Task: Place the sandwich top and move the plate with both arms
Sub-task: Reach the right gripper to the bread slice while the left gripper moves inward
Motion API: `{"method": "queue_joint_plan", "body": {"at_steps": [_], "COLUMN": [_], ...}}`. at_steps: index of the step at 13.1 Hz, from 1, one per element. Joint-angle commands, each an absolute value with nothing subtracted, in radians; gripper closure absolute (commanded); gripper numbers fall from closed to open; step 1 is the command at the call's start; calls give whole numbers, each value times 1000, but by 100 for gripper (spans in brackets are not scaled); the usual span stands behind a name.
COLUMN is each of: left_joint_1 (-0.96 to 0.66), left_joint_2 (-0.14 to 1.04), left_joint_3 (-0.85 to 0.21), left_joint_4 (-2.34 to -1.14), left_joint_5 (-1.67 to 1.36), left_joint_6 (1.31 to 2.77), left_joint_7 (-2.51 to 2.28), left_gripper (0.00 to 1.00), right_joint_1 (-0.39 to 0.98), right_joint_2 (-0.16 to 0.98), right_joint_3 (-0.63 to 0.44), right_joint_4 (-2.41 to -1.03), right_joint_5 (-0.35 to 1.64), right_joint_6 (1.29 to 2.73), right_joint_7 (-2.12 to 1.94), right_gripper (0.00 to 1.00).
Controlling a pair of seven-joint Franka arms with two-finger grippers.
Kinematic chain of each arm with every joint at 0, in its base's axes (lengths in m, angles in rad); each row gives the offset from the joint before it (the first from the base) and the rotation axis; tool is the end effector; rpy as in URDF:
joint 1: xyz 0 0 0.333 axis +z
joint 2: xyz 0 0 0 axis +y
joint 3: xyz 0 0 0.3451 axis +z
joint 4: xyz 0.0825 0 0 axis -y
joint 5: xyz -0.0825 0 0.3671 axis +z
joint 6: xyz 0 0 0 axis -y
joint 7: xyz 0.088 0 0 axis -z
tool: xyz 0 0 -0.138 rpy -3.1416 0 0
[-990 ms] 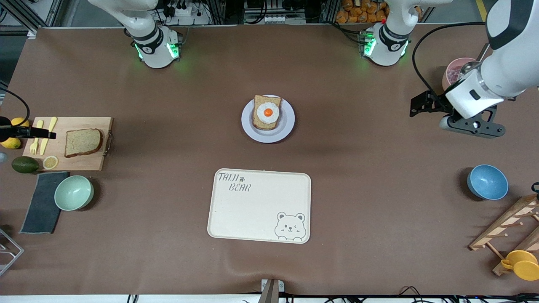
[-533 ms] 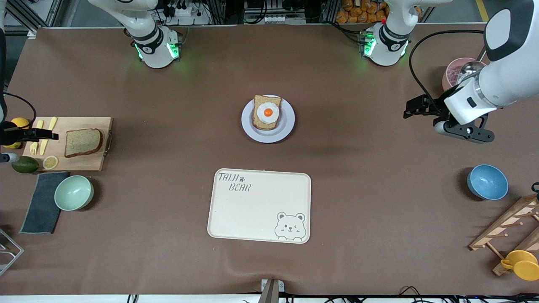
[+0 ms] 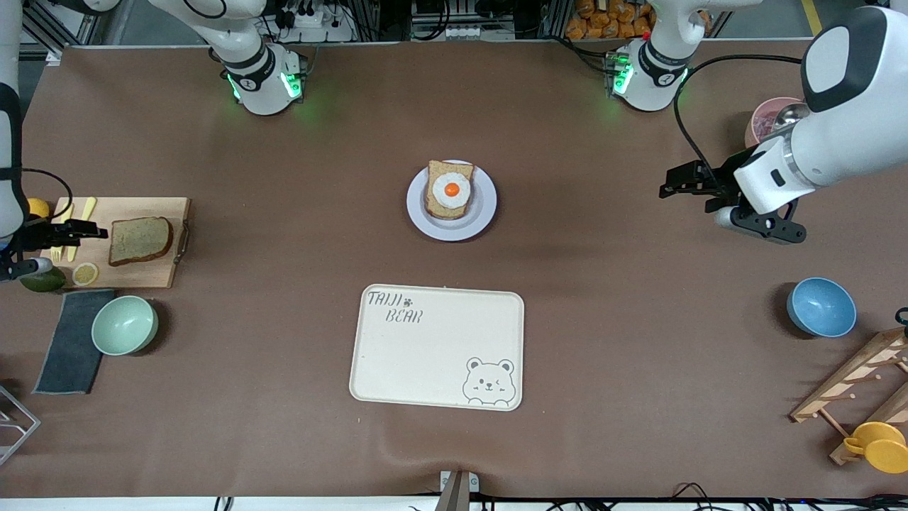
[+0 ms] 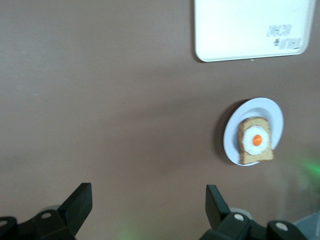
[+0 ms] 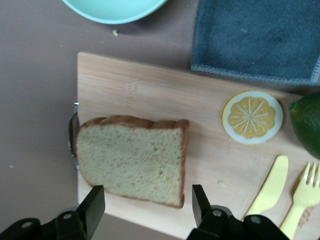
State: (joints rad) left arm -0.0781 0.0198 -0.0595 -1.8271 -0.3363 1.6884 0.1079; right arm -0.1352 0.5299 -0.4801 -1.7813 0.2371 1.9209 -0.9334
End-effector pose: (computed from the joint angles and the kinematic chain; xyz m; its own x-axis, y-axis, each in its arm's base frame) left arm 0.5213 -0.1142 0.5124 0.9716 -0.1985 -0.1289 -0.1458 -0.9311 0.3344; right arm 0.5196 -0.3134 0.2702 0.9452 0.2352 -0.2266 0.1854 -0.9575 -0.2208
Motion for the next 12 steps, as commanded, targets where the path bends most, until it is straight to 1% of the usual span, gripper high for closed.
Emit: {"method": "queue_joint_plan", "body": {"at_steps": [1, 3, 6, 11, 12], "left_joint_1": [-74, -74, -63, -54, -42], "left_joint_2": [18, 32, 63, 90, 98], "left_joint_3": [-61, -61, -61, -60, -61], "left_joint_4": [-1858, -1856, -1850, -1853, -1853], "left_joint_5": [-371, -371, -371, -373, -373], "left_joint_6": [1703, 1703, 1704, 1707, 1707], "left_joint_7": [138, 149, 155, 202, 216], "left_gripper": [0, 0, 0, 0, 0], "right_joint_1": [-156, -164, -175, -186, -186], "right_joint_2": [558, 580, 600, 637, 649], "right_joint_3": [-485, -485, -486, -486, -486], "right_joint_4": [-1776, -1776, -1779, -1786, -1786], "right_joint_5": [284, 307, 340, 370, 389], "right_joint_6": [1954, 1960, 1980, 2005, 2009], "right_joint_7": [-1021, -1031, -1065, -1117, -1124], "right_gripper": [28, 30, 38, 39, 41]}}
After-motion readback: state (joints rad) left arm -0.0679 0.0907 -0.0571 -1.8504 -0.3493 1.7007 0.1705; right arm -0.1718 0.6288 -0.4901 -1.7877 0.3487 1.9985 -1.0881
